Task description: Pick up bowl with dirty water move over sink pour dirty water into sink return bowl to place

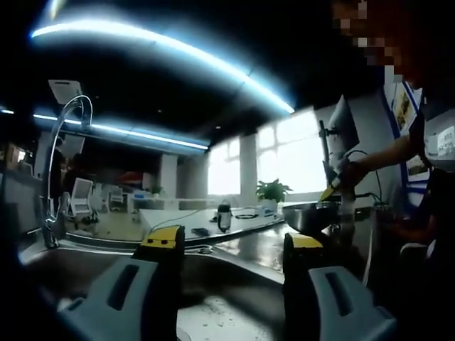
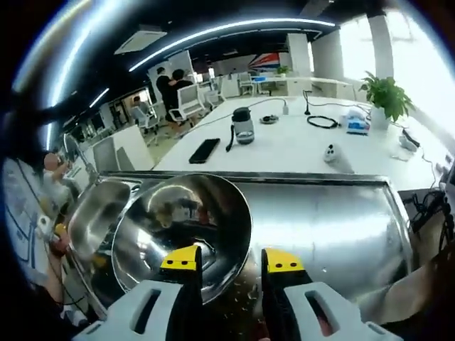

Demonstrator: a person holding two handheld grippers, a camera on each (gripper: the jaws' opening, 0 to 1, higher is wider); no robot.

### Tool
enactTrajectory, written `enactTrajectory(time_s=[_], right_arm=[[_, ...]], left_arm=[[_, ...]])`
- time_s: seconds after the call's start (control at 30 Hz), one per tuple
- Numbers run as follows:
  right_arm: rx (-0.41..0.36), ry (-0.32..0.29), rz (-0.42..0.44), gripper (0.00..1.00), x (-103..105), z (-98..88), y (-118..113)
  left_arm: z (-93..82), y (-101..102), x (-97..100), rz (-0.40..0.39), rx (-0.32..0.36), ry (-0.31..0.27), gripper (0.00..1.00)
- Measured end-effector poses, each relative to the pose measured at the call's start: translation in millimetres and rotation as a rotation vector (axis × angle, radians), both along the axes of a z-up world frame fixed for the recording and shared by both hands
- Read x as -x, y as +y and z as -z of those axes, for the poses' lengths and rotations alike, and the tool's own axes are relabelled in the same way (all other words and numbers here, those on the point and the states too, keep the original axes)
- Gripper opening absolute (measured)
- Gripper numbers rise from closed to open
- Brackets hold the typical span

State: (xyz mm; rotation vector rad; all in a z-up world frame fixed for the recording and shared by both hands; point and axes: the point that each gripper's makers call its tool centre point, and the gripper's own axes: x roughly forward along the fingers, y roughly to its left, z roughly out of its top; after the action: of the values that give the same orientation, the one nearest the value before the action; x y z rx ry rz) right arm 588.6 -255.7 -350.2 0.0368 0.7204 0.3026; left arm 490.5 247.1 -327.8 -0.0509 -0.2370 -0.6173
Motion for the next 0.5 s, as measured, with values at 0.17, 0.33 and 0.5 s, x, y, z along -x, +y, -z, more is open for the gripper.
enactTrajectory(time_s=[0.17,0.33,0.5], right_arm=[[0.022,0.052,0.011,0.24,-3.7,7.8,-1.6],[0.064,0.130,-0.009,0.24,-3.3,20.9,2.4],[0.108,0.181,-0.025,0.21,-2.8,24.5,8.1]], left_arm=[[-1.1,0.3,0.0,0.000,0.006,-0.004,0.50],[-1.6,0.6,0.2,-0.002,0.002,-0.013,0.50],[3.0,-1.5,-0.1,-0.014,-0.043,-0.016,0.50]])
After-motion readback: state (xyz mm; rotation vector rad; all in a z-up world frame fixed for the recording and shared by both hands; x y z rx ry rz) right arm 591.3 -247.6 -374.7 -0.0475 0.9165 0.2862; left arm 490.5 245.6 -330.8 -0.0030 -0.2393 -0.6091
